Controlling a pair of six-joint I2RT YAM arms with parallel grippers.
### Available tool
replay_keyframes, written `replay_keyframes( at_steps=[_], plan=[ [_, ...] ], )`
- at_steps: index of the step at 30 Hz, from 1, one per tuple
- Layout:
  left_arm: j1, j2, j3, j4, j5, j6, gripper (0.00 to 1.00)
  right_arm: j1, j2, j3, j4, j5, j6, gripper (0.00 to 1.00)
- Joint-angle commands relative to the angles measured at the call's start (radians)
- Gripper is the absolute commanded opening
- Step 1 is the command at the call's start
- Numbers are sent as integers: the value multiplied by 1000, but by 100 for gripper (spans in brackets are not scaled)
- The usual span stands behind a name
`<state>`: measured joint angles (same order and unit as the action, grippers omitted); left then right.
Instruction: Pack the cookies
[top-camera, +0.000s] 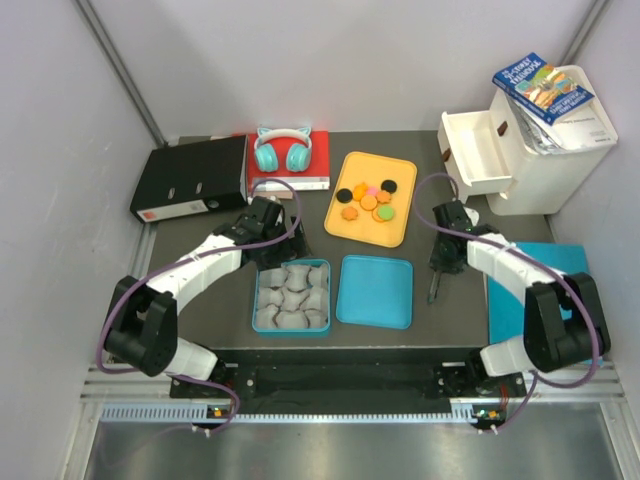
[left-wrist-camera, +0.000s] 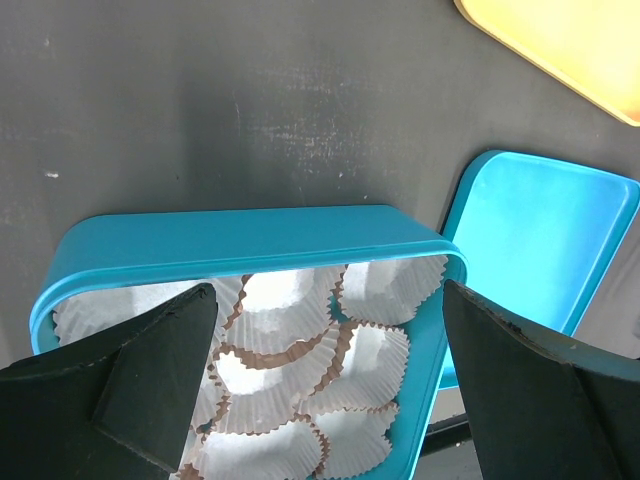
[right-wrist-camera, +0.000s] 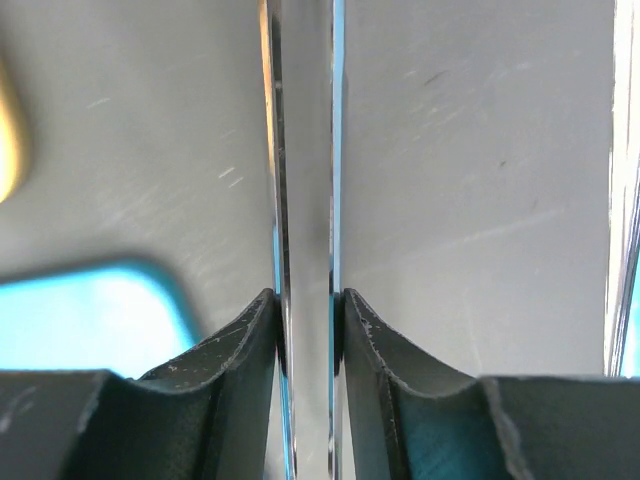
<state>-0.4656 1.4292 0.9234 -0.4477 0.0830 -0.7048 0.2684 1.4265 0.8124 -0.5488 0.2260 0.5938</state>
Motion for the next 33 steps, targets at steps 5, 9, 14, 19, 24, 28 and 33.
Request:
replay_keyframes(
  at_steps=[5, 9, 14, 19, 24, 28, 33],
  plan=[
    [-1, -38, -11, 33, -3, -2, 98, 100, -170, 111, -102, 19, -35, 33],
    [-1, -42, -12, 32, -5, -7, 98, 115, -239, 114, -103, 6, -46, 33],
    [-1, -39, -15, 32, -8, -12, 98, 146, -287, 145, -112, 1, -61, 33],
    [-1, -39, -15, 35, -6, -16, 98, 233, -293, 212, -102, 18, -97, 35],
    [-2, -61, -14, 24, -22, -10, 98, 275, -212, 320, -105, 52, -132, 36],
    [-1, -79, 11, -28, -72, 21, 98, 290, -152, 364, -68, 36, -176, 38],
    [-1, -111, 22, -77, -134, 53, 98, 290, -39, 406, -85, 50, -218, 42]
  ],
)
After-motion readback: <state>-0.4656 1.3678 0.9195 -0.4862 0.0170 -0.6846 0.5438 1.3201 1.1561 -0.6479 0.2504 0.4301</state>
